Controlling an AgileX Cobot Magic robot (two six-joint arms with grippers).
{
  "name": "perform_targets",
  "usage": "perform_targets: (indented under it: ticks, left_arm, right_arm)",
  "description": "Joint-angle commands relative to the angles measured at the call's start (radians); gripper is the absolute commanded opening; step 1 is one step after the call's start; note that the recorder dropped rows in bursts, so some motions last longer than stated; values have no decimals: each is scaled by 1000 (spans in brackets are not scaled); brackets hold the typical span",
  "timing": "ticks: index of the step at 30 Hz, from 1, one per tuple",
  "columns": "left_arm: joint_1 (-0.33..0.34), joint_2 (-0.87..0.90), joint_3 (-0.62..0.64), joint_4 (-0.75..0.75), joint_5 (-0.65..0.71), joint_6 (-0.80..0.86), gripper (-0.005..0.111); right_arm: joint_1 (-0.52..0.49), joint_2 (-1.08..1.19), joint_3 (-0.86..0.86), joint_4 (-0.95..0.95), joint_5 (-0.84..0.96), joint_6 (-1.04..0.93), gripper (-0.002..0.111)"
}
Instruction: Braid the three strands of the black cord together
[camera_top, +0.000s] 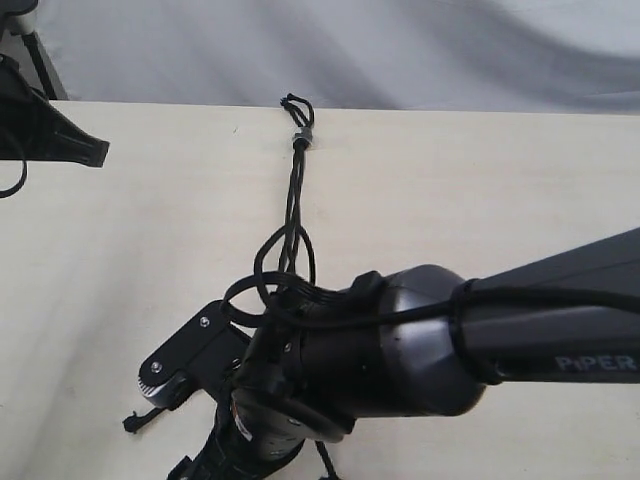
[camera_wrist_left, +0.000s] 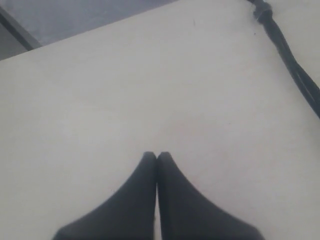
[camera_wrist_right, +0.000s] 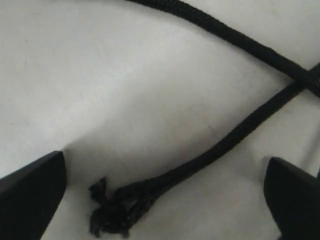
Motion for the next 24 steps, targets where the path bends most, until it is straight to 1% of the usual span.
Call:
perform_targets:
  ticks: [1,3,4,5,6,7,8,10,11,12,14,17,24]
  left_arm:
    - [2,-9,6,-7,-8,-3,0]
    - [2,-9,6,-7,-8,-3,0]
    - [2,-9,6,-7,-8,-3,0]
    - [2,-9,6,-7,-8,-3,0]
    - [2,-9,6,-7,-8,-3,0]
    - [2,-9,6,-7,-8,-3,0]
    - [2,-9,6,-7,-8,-3,0]
    - [2,-9,6,-7,-8,-3,0]
    - [2,-9,6,-7,-8,-3,0]
    - [2,-9,6,-7,-8,-3,0]
    - [2,-9,6,-7,-8,-3,0]
    - [2,-9,6,-7,-8,-3,0]
    - [2,-9,6,-7,-8,-3,0]
  right_arm:
    - [3,21,-2,1,-7,-6,103]
    - [3,19,-2,1,-7,-6,102]
    - [3,19,-2,1,-7,-6,99]
    - [3,19,-2,1,-7,-6,95]
    - [3,19,-2,1,-7,-6,87]
    - [3,19,-2,1,-7,-6,76]
    - [3,19,-2,1,-7,-6,63]
    - [3,19,-2,1,-7,-6,31]
    - [3,19,-2,1,-7,-6,17]
    - [3,19,-2,1,-7,-6,0]
    - [3,18,-2,-4,-7,-2,2]
    - [3,16,-15,-6,6,-4,2]
    - [3,16,-105,-13,96,-149,2]
